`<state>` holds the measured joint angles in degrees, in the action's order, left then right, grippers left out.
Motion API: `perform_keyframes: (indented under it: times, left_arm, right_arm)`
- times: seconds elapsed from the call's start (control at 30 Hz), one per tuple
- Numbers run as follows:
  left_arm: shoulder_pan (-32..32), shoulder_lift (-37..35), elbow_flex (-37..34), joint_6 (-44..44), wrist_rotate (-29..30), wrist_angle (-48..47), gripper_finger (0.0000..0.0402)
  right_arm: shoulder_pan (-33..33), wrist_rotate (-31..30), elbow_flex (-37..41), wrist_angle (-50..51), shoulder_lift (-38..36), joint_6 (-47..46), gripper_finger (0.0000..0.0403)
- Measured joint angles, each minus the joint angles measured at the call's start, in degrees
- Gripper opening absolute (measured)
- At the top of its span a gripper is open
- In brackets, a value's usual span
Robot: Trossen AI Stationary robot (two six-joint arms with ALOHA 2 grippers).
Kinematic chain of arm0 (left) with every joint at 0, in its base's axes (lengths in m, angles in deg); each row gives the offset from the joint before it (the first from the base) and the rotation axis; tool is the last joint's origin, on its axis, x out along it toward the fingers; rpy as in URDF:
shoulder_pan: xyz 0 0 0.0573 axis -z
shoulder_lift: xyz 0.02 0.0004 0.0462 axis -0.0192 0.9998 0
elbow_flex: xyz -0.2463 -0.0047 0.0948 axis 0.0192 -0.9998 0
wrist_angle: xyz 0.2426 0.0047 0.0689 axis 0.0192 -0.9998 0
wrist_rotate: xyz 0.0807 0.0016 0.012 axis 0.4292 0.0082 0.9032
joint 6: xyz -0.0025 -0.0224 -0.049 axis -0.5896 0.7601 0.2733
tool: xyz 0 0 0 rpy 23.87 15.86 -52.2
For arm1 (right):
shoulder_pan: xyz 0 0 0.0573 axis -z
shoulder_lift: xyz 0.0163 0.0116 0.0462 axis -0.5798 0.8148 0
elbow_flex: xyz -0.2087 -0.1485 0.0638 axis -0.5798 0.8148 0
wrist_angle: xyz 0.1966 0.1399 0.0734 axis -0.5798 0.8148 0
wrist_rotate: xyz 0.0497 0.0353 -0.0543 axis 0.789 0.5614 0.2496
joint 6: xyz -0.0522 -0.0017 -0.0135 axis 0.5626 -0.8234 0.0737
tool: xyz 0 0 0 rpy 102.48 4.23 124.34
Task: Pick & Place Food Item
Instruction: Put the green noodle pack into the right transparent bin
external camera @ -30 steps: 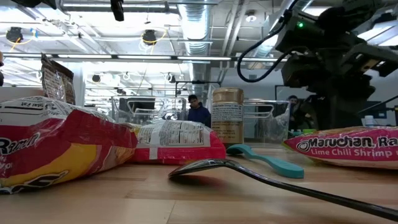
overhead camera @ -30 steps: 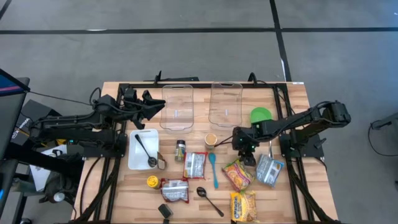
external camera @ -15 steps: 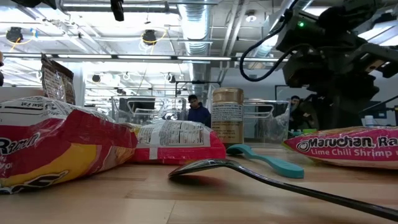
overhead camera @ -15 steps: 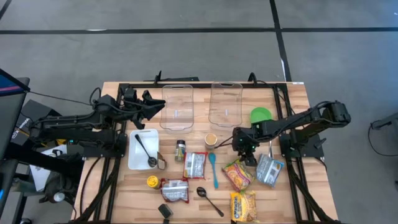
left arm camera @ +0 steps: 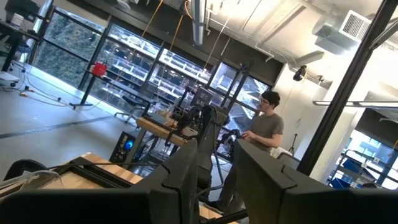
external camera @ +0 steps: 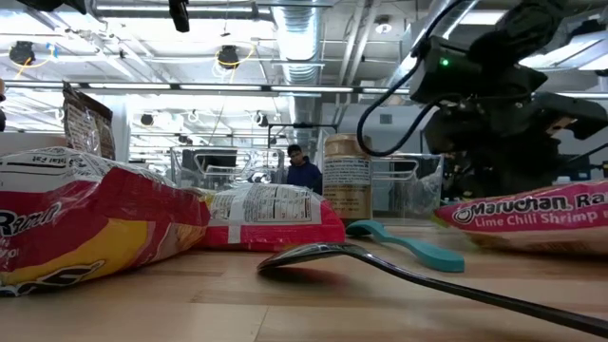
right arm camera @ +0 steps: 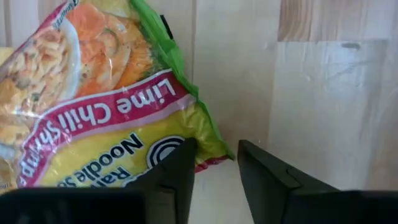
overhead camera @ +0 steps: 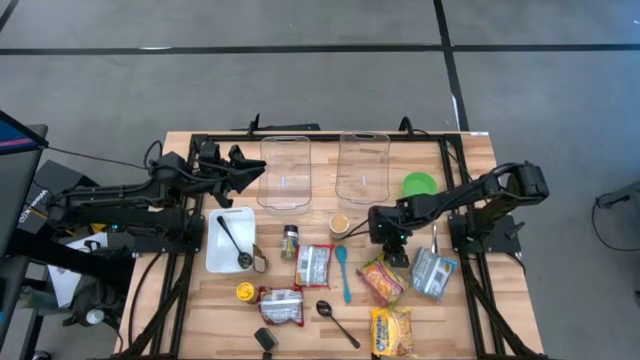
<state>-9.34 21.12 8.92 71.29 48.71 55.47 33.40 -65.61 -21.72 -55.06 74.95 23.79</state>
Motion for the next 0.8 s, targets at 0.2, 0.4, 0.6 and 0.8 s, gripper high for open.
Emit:
perform_keyframes:
  times: [0.2, 0.4, 0.6, 0.8]
  left_arm:
    - [0.00, 0.00, 0.00, 0.00, -0.01, -0.02, 0.0102]
    - [0.00, 0.00, 0.00, 0.00, 0.00, -0.02, 0.0102]
    - [0.00, 0.00, 0.00, 0.00, 0.00, -0.02, 0.0102]
    - [0.00, 0.00, 0.00, 0.00, 0.00, -0.04, 0.0102]
  right_arm:
    - [-0.24, -0.43, -0.82, -0.19, -0.80, 0.19, 0.0064]
    - [-0.20, -0.14, -0.82, -0.08, -0.42, 0.18, 0.0017]
    - [-0.20, 0.92, -0.82, -0.15, -0.43, -1.32, 0.0011]
    - [-0.20, 0.93, -1.34, 0.00, -0.86, -2.98, 0.0004]
